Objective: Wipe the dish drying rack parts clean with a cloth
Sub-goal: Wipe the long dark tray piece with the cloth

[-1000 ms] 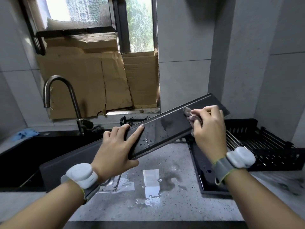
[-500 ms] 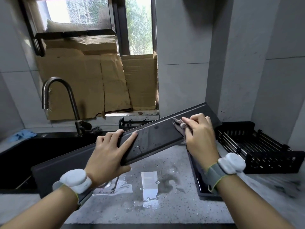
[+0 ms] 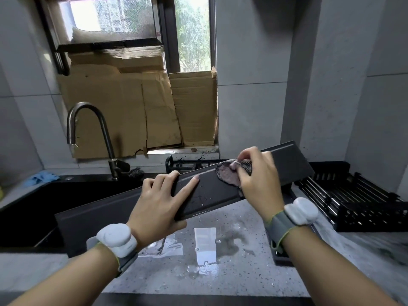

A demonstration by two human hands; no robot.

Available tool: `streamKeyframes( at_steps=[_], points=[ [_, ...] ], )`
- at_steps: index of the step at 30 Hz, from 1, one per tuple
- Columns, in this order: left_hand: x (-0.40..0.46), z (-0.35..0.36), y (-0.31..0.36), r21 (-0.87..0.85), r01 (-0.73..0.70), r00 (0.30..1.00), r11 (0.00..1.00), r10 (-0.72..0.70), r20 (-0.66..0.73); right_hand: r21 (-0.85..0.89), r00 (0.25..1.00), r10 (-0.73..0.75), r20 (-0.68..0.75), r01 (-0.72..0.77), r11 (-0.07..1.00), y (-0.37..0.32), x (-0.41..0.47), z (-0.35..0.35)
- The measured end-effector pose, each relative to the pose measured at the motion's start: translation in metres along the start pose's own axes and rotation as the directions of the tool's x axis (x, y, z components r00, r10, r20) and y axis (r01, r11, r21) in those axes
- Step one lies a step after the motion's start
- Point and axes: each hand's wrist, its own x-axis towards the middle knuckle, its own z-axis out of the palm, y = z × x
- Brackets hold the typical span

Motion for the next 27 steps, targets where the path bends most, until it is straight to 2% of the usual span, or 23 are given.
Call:
streamKeyframes(
  at_steps=[3,6,12,20,24,27],
  points=[
    [0.001,-0.003,0.001,-0.007,-0.007,1.0,1.0,0.007,-0.013,-0.197,0.995,-0.043,-0.089,0.025,0.98,0.004,0.006,0.0],
    [0.003,-0.007,0.001,-0.009,-0.002,1.0,1.0,0.002,-0.023,-0.234,0.987,-0.089,-0.132,0.056,0.971,0.008,0.009,-0.001],
    [0.012,-0.012,0.009,-0.022,0.009,0.999,1.0,-0.01,-0.052,-0.244,0.991,-0.134,0.017,0.134,0.96,-0.014,-0.015,0.009],
    [0.01,-0.01,0.012,-0.044,0.044,0.999,0.998,-0.045,-0.021,-0.14,0.917,-0.366,0.161,0.388,0.911,-0.014,-0.032,0.011],
    [0.008,-0.012,0.007,-0.092,0.095,0.995,0.991,-0.098,-0.031,-0.163,0.974,-0.223,-0.046,0.213,0.963,-0.003,-0.014,-0.003],
    [0.012,-0.016,0.011,-0.123,0.105,0.993,0.987,-0.111,-0.045,-0.182,0.979,-0.187,-0.078,0.171,0.968,-0.005,-0.019,0.001]
  ],
)
